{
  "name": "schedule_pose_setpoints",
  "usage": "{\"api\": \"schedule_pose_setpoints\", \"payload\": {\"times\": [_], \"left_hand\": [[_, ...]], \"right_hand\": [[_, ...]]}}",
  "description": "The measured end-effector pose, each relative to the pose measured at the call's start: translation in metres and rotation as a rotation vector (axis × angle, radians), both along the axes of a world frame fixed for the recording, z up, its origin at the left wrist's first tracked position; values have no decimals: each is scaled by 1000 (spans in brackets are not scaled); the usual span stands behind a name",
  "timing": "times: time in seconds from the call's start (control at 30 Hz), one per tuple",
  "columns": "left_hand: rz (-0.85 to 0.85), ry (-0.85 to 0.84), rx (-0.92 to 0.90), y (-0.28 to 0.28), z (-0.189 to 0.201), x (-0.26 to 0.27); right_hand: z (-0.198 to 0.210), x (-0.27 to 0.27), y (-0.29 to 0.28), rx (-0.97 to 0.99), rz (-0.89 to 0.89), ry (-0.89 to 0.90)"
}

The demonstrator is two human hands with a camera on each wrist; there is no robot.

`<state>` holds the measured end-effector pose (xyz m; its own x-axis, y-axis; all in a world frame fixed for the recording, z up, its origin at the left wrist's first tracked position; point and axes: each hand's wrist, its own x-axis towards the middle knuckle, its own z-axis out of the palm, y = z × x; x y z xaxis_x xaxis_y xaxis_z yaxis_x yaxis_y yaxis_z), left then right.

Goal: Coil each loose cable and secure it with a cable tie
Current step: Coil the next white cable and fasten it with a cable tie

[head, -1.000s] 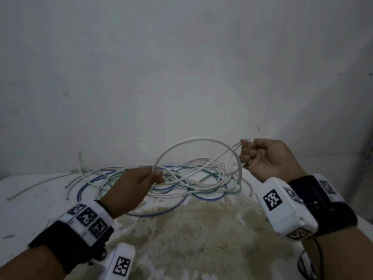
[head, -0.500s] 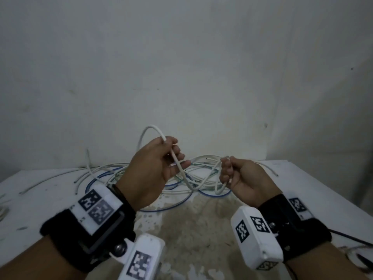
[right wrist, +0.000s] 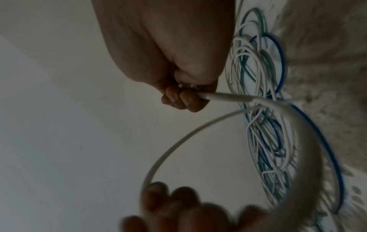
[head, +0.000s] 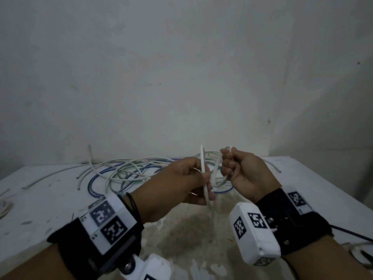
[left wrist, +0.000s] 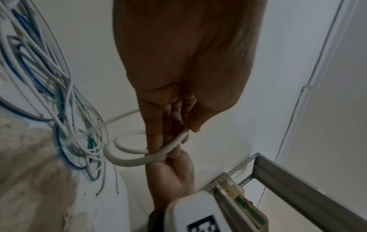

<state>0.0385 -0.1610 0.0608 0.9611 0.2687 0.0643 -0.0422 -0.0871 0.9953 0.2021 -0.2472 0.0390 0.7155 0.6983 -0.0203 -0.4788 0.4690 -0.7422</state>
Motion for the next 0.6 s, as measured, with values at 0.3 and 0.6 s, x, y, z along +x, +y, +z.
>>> {"api": "schedule_pose_setpoints", "payload": {"times": [0.3, 0.6], "left_hand": [[17, -149, -214, 2, 11, 5], [211, -250, 7, 22, 22, 14]], "right_hand": [[-14, -39, 11, -180, 97, -377], [-27, -69, 11, -134, 279, -347]]}}
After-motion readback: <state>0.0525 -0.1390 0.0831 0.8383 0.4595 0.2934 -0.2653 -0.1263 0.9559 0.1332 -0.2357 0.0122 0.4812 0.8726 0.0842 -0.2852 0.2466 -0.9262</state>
